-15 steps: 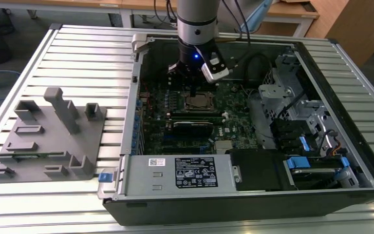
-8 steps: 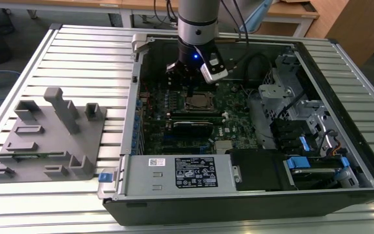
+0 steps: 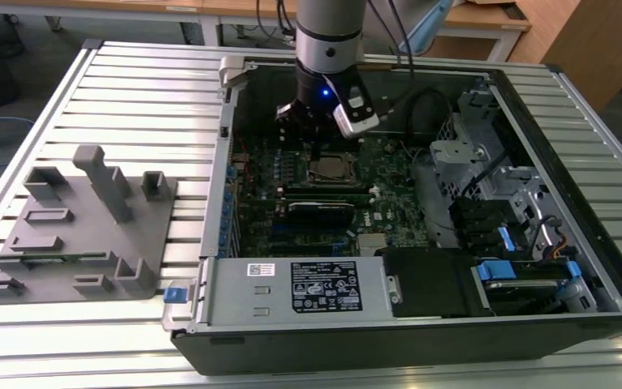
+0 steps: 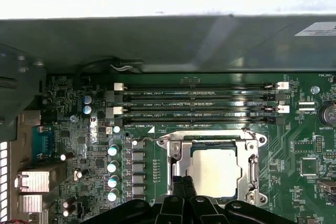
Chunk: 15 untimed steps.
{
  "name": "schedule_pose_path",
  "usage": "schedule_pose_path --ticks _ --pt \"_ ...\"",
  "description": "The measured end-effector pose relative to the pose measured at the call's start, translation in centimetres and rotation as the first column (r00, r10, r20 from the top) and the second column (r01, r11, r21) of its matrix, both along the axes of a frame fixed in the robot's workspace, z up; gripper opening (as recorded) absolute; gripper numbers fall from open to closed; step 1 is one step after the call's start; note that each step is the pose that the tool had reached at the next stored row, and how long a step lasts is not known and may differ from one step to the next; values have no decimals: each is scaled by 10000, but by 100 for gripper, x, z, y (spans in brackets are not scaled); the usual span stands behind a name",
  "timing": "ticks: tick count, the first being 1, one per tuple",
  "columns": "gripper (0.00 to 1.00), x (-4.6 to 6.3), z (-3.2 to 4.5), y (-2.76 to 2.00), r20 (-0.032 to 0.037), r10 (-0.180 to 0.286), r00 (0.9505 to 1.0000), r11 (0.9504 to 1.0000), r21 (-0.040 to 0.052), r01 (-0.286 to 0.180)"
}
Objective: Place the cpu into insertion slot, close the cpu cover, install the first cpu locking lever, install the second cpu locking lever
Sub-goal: 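Install the first cpu locking lever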
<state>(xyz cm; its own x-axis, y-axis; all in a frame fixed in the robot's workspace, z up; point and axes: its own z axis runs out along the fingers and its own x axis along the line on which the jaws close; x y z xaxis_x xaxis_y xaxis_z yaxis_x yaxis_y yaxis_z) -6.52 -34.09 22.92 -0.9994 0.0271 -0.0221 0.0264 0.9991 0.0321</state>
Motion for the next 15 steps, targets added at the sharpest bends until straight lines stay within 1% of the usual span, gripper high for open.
schedule_pose_path --ticks 2,15 --pt "10 0 19 0 -1 0 10000 10000 -2 0" --pt "10 0 26 0 -1 0 10000 10000 -1 0"
